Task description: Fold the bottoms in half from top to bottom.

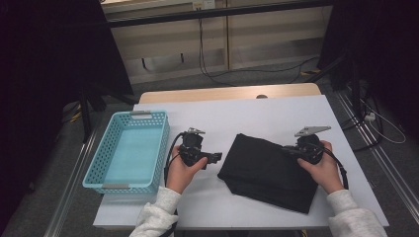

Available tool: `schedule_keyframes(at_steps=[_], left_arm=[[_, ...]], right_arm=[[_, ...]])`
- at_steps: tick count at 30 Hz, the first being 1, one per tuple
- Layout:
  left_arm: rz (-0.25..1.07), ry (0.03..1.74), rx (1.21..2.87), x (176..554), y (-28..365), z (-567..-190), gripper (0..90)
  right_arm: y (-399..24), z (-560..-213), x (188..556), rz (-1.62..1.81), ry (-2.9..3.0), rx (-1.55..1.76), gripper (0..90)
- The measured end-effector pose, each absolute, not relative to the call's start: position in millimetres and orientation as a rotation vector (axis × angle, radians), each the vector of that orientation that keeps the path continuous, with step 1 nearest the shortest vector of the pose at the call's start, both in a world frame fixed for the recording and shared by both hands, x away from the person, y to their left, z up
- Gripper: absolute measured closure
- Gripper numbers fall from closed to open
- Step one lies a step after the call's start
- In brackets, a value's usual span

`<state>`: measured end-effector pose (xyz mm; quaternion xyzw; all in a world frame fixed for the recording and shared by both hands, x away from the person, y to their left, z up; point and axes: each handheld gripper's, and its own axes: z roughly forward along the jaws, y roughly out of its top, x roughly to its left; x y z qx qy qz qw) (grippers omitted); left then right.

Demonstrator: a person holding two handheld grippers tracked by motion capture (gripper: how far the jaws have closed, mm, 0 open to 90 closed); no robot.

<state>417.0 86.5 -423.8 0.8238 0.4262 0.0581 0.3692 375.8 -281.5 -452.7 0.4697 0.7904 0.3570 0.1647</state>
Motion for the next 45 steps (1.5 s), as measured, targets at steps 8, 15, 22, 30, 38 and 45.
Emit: schedule_keyframes(at_steps=[8,15,22,30,38,45], left_arm=[[0.152,1.092,2.11,417,86,-422,11.8],[0.159,1.092,2.104,416,85,-422,11.8],[0.161,1.085,2.102,415,85,-420,11.8],[0.161,1.072,2.113,416,84,-420,11.8],[0.155,1.072,2.124,416,82,-422,11.8],[0.164,1.073,2.119,415,81,-421,11.8]], right_arm=[[-283,-434,359,1.082,2.246,1.334,83.3],[-291,-422,343,1.102,2.211,1.417,83.4],[-303,-429,323,1.046,2.212,1.465,83.4],[-316,-452,313,0.963,2.207,1.501,73.6],[-320,-456,315,1.008,2.204,1.546,65.3],[-326,-457,321,1.111,2.22,1.627,82.3]])
